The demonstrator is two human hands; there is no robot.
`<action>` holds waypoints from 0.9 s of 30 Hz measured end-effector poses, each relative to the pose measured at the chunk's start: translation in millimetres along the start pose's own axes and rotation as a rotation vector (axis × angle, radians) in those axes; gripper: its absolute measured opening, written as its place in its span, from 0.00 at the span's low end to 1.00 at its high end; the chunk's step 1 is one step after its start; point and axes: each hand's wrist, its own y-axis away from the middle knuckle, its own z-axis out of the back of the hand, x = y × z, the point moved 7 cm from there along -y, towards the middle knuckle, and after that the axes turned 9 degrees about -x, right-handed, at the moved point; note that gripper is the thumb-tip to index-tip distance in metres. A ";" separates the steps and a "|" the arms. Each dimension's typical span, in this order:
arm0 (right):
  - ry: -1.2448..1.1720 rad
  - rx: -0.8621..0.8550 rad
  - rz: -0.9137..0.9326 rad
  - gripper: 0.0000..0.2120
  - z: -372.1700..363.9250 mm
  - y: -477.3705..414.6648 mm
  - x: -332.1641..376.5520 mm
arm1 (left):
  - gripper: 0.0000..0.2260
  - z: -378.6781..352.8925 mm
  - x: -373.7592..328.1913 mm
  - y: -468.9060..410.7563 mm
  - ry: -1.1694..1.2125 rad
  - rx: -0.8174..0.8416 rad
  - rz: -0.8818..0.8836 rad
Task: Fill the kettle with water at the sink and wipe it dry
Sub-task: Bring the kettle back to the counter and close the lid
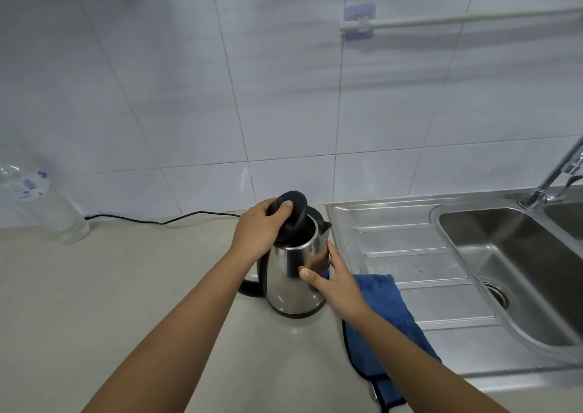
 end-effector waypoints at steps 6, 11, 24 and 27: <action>-0.002 0.002 0.014 0.33 -0.8 0.4 -1.1 | 0.16 -0.5 1.3 0.1 -0.145 -0.112 -0.040; 0.011 0.006 0.020 0.33 -0.8 0.0 -2.5 | 0.18 -3.5 1.7 -2.9 -0.185 -0.129 -0.068; 0.013 -0.007 0.010 0.35 0.0 -0.6 -6.7 | 0.14 -19.5 2.9 -3.3 -0.430 -0.119 -0.168; 0.002 -0.011 0.023 0.38 -0.6 -1.0 -7.6 | 0.14 -20.4 3.8 -3.1 -0.454 -0.128 -0.177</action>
